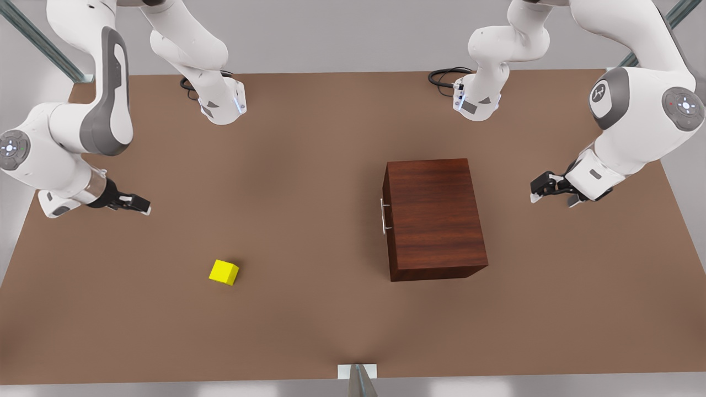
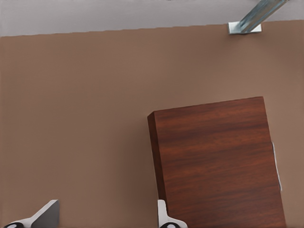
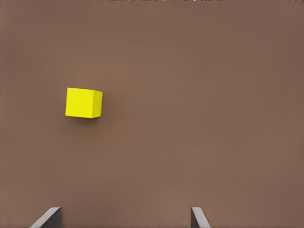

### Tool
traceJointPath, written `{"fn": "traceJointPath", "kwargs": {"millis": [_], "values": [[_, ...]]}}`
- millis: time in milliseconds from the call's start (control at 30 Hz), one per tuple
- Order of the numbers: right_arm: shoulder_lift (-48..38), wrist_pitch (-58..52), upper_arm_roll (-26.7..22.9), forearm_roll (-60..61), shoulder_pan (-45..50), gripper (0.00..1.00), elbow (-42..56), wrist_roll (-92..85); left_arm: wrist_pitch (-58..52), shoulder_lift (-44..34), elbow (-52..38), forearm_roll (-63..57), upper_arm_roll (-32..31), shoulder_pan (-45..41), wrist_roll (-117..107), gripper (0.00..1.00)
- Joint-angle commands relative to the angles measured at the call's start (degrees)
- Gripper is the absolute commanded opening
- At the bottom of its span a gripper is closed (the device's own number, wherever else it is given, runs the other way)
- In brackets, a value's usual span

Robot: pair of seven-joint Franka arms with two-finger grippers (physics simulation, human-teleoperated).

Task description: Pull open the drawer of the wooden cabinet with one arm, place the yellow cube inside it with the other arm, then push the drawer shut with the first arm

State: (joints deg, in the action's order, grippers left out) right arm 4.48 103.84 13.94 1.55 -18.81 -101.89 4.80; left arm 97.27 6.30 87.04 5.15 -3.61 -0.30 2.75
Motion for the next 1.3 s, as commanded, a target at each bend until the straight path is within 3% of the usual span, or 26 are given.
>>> {"fn": "traceJointPath", "kwargs": {"millis": [0, 100, 200, 333, 433, 500, 600, 733, 1267], "values": [[0.00, 1.02, 0.12, 0.03, 0.36, 1.00, 0.02, 1.26, 1.08, -0.06, -0.03, -0.06, -0.08, -0.14, 1.20, 1.00], [2.46, 1.10, 0.21, -0.32, 2.38, 1.00, 1.16, 1.61, -0.05, 0.38, -0.03, -2.16, -0.25, -6.63, -7.15, 1.00], [6.58, 1.63, 0.21, -1.38, 5.45, 1.00, 3.00, 6.70, -4.01, 1.43, -2.03, -4.89, -0.25, -20.24, -21.27, 1.00], [13.45, 1.72, 0.21, -2.69, 8.44, 1.00, 6.26, 13.65, -5.42, 13.90, -10.48, -9.11, -0.25, -38.00, -53.00, 1.00], [19.60, 1.89, 0.21, -2.78, 9.85, 1.00, 10.92, 19.54, -1.56, 21.29, -16.28, -9.28, -0.08, -43.11, -66.47, 1.00], [21.97, 2.07, 0.21, -2.78, 9.94, 1.00, 12.06, 20.07, -0.24, 26.39, -21.03, -10.86, -0.08, -44.87, -71.48, 1.00], [25.58, 4.44, 0.12, -4.72, 11.43, 1.00, 13.47, 25.69, 1.78, 30.53, -20.51, -14.03, -0.17, -46.98, -77.11, 1.00], [27.95, 8.49, 0.12, -4.28, 12.75, 1.00, 13.29, 27.54, 4.95, 30.62, -15.50, -17.55, 0.01, -46.72, -76.58, 1.00], [35.51, 10.95, -1.02, -4.10, 15.65, 1.00, 16.46, 31.85, 2.05, 36.68, -17.78, -28.53, 2.91, -46.98, -65.77, 1.00]]}}
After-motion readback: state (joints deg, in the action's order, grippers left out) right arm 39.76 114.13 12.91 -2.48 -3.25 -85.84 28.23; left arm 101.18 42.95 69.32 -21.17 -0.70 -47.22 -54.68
